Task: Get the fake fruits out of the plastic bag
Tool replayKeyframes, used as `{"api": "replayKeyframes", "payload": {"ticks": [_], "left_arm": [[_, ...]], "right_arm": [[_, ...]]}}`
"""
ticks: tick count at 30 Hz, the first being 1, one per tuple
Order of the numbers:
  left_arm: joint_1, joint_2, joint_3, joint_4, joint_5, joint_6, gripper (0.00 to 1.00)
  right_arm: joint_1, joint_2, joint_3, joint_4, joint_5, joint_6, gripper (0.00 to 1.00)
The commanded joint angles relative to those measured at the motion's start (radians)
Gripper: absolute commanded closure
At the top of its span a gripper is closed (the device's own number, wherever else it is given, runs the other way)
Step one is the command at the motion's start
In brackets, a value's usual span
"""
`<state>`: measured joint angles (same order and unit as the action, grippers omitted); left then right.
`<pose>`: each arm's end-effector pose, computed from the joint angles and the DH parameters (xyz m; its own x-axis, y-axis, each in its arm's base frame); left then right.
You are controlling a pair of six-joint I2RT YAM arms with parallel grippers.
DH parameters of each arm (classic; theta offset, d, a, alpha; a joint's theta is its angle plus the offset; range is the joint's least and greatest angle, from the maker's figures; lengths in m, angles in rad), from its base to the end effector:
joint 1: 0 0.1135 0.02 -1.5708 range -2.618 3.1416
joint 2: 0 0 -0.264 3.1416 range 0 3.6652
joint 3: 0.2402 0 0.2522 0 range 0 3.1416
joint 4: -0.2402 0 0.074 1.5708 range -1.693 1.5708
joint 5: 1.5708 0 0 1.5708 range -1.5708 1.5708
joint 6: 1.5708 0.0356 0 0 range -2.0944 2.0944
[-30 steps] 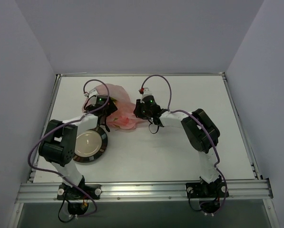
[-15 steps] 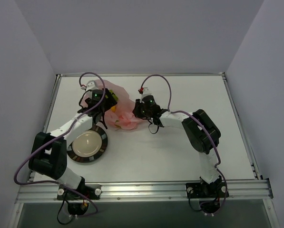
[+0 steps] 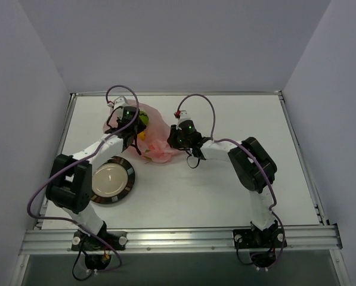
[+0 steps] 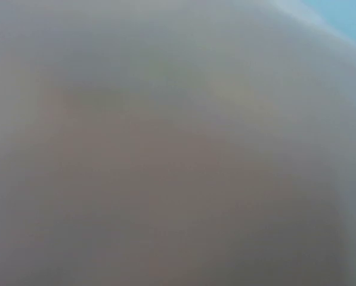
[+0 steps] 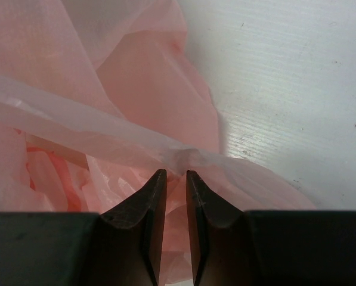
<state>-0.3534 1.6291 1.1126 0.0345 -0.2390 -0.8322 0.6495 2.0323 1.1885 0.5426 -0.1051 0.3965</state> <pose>0.3540 -0.1216 0.2579 -0.3959 -0.6197 -0.6777 -0.2277 0.7812 -0.5813 0.3559 0.2749 0.1743 -0.4810 0.1170 -0.8689 -0.5371 0.7440 0.3975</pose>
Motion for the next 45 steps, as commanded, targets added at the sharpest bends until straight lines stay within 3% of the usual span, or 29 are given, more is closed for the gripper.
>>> {"api": "replayKeyframes", "payload": {"ticks": [1, 7, 18, 27, 37, 45], "left_arm": [[-0.001, 0.063, 0.067, -0.01, -0.069, -0.021, 0.77], [0.002, 0.124, 0.049, 0.038, -0.108, -0.033, 0.76], [0.056, 0.144, -0.109, 0.166, -0.086, -0.047, 0.33], [0.102, 0.146, -0.111, 0.255, -0.014, -0.05, 0.19], [0.103, 0.037, -0.195, 0.332, -0.013, -0.067, 0.16], [0.12, 0.135, -0.099, 0.326, -0.033, -0.119, 0.13]], "right_arm": [[0.006, -0.069, -0.01, 0.033, 0.004, 0.004, 0.84], [0.006, -0.06, -0.006, 0.036, -0.001, 0.005, 0.84], [0.006, -0.052, -0.01, 0.04, -0.008, 0.007, 0.84], [0.006, -0.037, -0.003, 0.034, -0.019, -0.002, 0.84], [0.015, -0.023, 0.003, 0.037, -0.027, -0.004, 0.84], [0.025, -0.02, 0.0, 0.053, -0.053, -0.005, 0.84]]}}
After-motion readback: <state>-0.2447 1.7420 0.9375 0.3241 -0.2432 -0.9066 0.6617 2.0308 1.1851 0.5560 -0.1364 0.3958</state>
